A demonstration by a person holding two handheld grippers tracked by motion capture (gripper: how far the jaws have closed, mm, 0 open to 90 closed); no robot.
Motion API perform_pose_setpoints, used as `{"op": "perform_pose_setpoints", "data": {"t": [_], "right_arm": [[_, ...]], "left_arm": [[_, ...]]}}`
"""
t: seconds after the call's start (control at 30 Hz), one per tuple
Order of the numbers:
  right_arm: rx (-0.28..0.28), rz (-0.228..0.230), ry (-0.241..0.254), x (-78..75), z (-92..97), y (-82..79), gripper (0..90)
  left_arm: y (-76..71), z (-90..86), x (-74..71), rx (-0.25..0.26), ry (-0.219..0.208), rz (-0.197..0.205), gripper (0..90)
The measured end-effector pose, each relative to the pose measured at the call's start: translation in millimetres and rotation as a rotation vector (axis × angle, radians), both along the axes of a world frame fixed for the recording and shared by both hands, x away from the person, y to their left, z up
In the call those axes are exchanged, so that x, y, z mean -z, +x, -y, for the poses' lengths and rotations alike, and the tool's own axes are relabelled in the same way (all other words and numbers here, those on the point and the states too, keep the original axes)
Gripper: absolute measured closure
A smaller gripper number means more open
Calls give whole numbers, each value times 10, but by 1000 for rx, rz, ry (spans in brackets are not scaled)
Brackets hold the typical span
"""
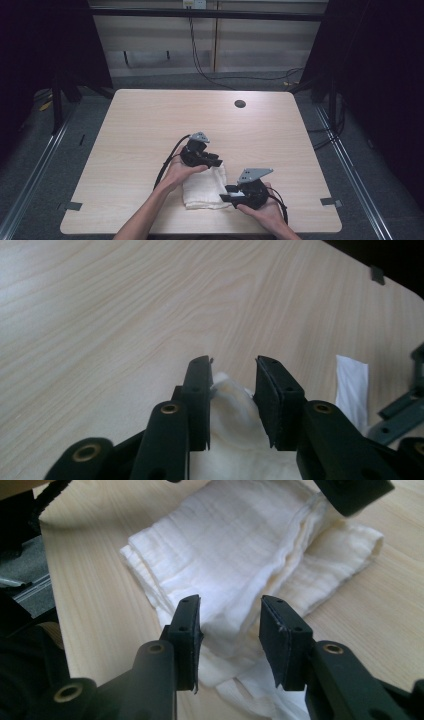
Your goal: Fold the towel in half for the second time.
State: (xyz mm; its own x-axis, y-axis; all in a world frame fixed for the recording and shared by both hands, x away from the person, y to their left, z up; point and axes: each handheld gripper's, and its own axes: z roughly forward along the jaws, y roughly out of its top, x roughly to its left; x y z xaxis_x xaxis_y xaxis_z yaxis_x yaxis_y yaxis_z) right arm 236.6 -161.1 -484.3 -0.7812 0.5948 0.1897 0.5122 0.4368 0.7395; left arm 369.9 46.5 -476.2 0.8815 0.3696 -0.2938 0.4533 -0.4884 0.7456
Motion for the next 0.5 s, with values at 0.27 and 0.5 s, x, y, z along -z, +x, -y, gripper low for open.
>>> {"op": "perform_pose_setpoints", "data": {"t": [0.27,0.5], "right_arm": [[16,4,-18,37,37,35,634],[52,-8,-29,-2,112,70,589]], "left_arm": [[-39,-47,-121,3,8,35,600],[-149,-192,-253,-5,-25,79,529]]}}
